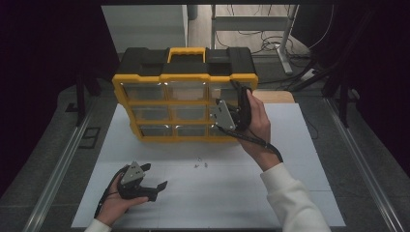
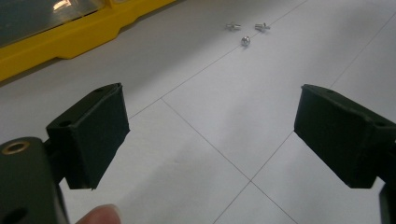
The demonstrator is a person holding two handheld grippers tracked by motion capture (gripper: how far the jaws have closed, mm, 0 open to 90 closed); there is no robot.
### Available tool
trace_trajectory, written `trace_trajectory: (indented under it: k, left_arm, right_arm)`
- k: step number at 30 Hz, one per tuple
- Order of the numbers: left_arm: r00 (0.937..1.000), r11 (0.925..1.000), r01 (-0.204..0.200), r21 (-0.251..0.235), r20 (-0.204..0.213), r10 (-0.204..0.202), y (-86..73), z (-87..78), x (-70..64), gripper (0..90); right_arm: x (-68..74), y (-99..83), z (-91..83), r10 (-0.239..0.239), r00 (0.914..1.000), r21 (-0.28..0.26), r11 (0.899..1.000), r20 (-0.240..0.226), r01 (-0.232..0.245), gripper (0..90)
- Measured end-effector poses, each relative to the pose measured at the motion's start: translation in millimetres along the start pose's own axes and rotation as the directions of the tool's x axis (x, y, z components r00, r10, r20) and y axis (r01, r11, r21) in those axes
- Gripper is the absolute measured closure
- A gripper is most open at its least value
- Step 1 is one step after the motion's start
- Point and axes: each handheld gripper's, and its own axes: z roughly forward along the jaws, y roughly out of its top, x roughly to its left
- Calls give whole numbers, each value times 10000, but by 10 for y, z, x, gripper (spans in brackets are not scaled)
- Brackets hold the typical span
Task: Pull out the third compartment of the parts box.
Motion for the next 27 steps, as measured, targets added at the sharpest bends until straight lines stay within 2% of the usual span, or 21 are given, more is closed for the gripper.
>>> trace_trajectory:
  k: [6,11,17,27]
  left_arm:
    - [10000,10000,-4,-3,0,4,-1,-2,-1,106]
    - [10000,10000,-13,2,-6,13,-1,-1,0,106]
    - [10000,10000,-24,12,-6,24,-1,0,0,106]
    - [10000,10000,-28,10,-12,28,-2,-1,0,106]
  right_arm:
    - [-7,12,-24,-344,9981,186,9993,510,335,450]
    - [-10,19,-30,-639,9952,279,9977,744,619,549]
    - [-27,22,-40,-591,9939,353,9978,936,560,652]
    - [-22,24,-47,-832,9905,323,9963,1092,801,679]
